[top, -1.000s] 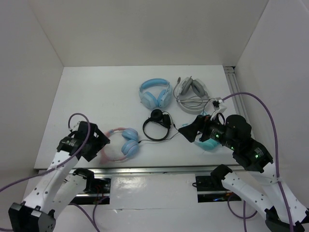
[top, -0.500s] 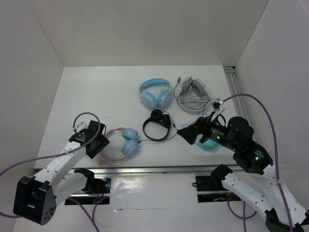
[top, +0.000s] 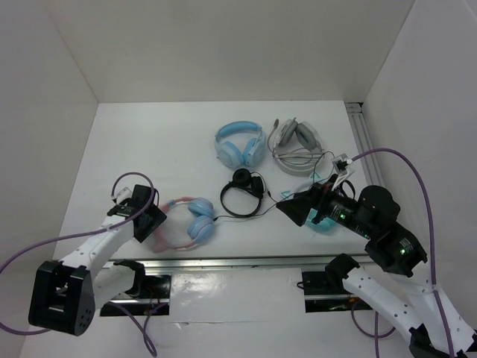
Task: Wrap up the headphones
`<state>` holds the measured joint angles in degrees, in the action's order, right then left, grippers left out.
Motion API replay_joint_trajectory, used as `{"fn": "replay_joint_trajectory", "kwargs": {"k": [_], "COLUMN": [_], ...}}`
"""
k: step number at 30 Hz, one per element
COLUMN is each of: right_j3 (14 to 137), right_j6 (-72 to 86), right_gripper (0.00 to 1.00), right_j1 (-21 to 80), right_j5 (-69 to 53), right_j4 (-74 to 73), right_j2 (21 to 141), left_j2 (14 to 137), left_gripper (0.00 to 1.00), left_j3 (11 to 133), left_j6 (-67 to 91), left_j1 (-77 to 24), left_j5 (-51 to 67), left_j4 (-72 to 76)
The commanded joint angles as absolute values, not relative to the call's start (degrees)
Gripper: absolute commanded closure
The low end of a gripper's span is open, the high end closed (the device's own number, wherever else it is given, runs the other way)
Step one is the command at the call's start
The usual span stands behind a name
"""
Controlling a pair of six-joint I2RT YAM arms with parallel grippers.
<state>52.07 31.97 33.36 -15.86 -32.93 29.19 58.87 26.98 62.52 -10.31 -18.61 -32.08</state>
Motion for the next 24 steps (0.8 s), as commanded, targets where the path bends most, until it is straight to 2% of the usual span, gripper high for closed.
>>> {"fn": "replay_joint_trajectory", "kwargs": {"k": [1, 3, 5, 8, 12, 19, 24], "right_j3": [53.88, 54.4, 55.01, 56.16, 56.78, 56.78, 57.3], "right_j6": [32.7, 32.7, 32.7, 32.7, 32.7, 33.22, 33.75], "right_gripper": [0.0, 0.0, 0.0, 0.0, 0.0, 0.0, 0.0], "right_j1": [33.05, 33.05, 33.05, 33.05, 33.05, 33.05, 33.05], "right_j5": [-16.26, -16.26, -15.73, -15.21, -14.68, -14.68, -14.16], "right_j4": [-30.32, -30.32, -30.84, -31.37, -31.38, -31.38, -31.38], "right_j2": [27.86, 27.86, 27.86, 27.86, 27.86, 27.33, 27.33], "left_j2": [60.03, 60.03, 60.03, 61.42, 62.14, 62.39, 64.42], "left_gripper": [0.24, 0.26, 0.33, 0.33, 0.4, 0.36, 0.41], "left_j3": [26.11, 25.41, 24.53, 23.47, 23.47, 22.94, 24.79], "left_j6": [60.38, 60.38, 61.0, 62.31, 65.73, 70.39, 72.24], "left_j1": [-8.88, -8.88, -9.57, -11.24, -14.41, -17.67, -20.56], "left_j5": [-16.26, -15.04, -14.42, -14.41, -15.47, -17.75, -18.89], "left_j4": [-29.62, -29.09, -28.57, -27.95, -29.0, -32.16, -34.8]}}
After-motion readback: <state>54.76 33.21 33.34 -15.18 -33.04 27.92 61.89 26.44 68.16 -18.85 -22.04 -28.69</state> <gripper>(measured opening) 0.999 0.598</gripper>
